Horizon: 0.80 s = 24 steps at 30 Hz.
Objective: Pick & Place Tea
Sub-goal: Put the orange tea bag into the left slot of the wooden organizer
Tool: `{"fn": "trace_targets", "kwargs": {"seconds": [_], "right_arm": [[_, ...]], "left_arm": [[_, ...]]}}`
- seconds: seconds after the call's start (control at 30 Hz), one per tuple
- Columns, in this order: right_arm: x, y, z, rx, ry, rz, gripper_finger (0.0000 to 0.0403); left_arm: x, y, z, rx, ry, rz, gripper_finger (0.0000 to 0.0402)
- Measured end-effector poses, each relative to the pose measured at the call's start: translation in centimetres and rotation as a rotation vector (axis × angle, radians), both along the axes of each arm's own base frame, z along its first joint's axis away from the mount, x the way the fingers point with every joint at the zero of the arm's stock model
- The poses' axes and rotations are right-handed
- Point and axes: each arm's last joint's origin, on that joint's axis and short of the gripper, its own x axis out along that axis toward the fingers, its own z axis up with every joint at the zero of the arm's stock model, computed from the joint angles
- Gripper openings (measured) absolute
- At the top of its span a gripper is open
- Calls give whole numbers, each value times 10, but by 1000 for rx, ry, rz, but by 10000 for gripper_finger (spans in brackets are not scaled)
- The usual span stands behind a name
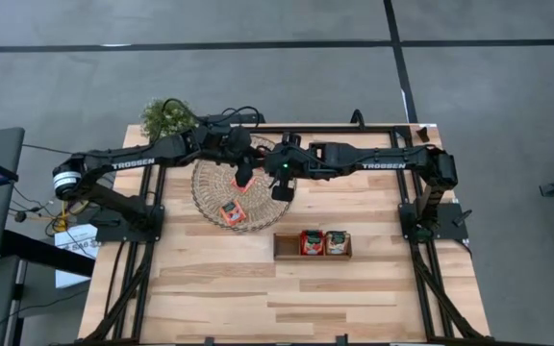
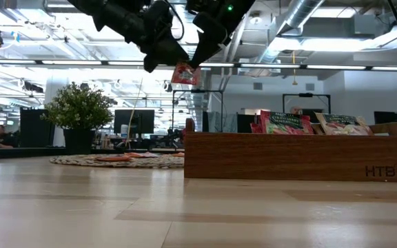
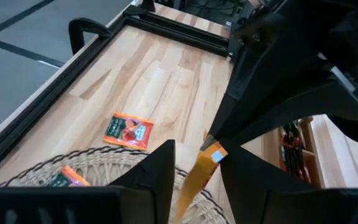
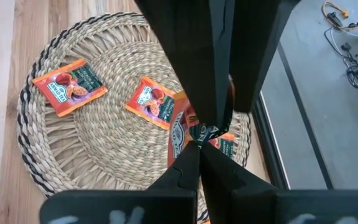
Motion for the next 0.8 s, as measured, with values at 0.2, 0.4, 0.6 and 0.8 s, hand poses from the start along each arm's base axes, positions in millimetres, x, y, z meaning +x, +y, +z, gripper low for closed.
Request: {"fn": "trace_targets", "kwargs": {"seconds": [0.2,0.4,0.6,0.8], "right_arm": [[0,0,0,-3,-1,-3,0],[0,-1,0,-5,-2,-5,0],[0,-1,1,-4,-3,-5,2],[-6,1,4,-5,26,6,47]], "left_arm": [[2,-1,-1,0,3,4,46],[2,-2,-1,6,5,15,3],[1,-2,1,13,3,16,1],[-3,-3,-1,9,42,33,0]]}}
